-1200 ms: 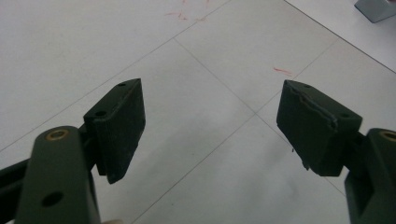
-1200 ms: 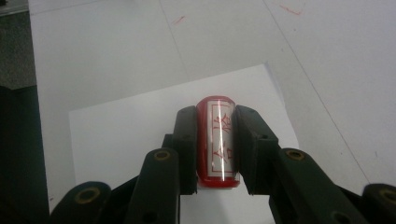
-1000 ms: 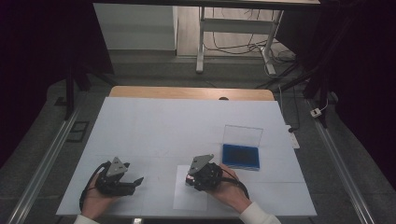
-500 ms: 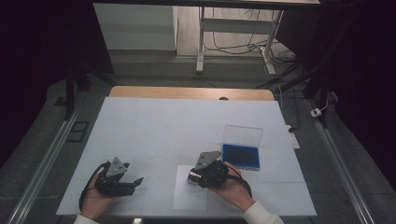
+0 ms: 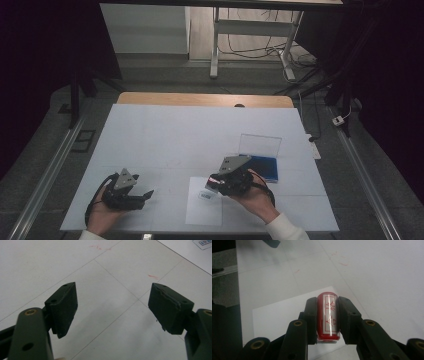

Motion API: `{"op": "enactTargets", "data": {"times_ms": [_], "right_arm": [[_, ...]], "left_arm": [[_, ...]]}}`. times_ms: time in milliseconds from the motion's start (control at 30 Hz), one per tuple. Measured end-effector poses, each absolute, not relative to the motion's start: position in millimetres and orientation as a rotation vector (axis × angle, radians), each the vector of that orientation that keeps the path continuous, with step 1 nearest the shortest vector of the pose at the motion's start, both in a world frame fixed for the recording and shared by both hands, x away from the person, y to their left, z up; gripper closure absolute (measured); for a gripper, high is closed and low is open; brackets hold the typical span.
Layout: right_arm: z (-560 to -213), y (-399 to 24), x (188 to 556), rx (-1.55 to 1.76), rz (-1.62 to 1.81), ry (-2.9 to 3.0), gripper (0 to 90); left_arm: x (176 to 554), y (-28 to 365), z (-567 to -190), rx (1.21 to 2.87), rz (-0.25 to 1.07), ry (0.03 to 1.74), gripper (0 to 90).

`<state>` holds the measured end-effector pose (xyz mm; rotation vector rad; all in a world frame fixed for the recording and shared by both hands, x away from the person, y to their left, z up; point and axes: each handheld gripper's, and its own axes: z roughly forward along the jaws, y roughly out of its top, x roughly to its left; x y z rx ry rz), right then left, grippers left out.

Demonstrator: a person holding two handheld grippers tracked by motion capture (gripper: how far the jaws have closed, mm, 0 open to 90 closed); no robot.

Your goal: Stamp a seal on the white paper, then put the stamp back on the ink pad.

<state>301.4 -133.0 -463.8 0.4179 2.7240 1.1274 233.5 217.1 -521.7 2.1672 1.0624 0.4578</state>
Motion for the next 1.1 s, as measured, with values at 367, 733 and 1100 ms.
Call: {"op": "enactTargets", "data": {"times_ms": [367,733,1100], "right_arm": [[-447.2,-151.8,307.3,0.481,1.149,2.656,69.6],[-435.8,-175.0,316.1,0.549,1.162,2.593,69.7],[-431.1,-197.9,325.9,0.631,1.147,2.555,69.7]], "left_arm": [[233.4,217.0,-521.9,2.168,0.457,1.062,23.9],[233.4,217.4,-521.8,2.171,0.461,1.060,23.9],[234.2,216.9,-522.4,2.173,0.459,1.059,23.9]]}}
